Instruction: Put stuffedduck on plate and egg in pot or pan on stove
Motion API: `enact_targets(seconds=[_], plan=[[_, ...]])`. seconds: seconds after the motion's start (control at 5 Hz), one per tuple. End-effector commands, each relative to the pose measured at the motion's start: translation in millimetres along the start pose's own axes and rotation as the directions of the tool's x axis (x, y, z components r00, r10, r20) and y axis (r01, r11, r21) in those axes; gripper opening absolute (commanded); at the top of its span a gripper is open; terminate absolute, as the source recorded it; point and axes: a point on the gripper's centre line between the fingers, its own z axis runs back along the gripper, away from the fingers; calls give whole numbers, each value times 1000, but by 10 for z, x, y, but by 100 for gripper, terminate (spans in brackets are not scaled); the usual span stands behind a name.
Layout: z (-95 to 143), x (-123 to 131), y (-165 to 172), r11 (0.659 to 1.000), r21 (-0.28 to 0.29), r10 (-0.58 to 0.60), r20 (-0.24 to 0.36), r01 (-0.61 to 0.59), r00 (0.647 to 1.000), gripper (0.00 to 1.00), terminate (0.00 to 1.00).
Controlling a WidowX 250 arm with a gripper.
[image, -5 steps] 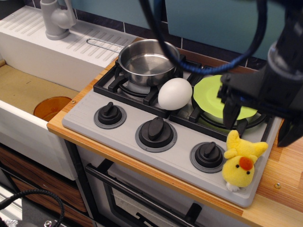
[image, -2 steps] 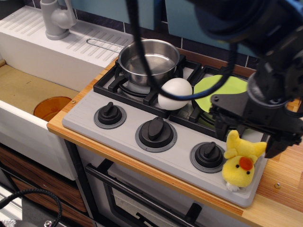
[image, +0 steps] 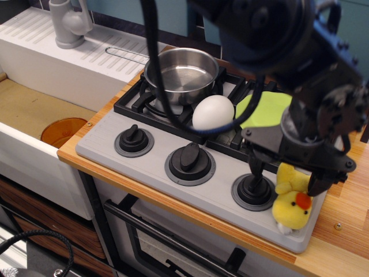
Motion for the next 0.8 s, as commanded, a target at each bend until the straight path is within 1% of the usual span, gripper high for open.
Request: enact_targets(seconds=[0.0,0.2,0.4,0.6], plan=[[-85,55,-72,1000,-6,1,49,-1,999,100,0],[-56,80,-118,1000,12,5,53,-6,999,100,0],[-5,100,-198,999,30,14,39,-15,999,0,0],[54,130,-249,999,40,15,30,-16,999,0,0]])
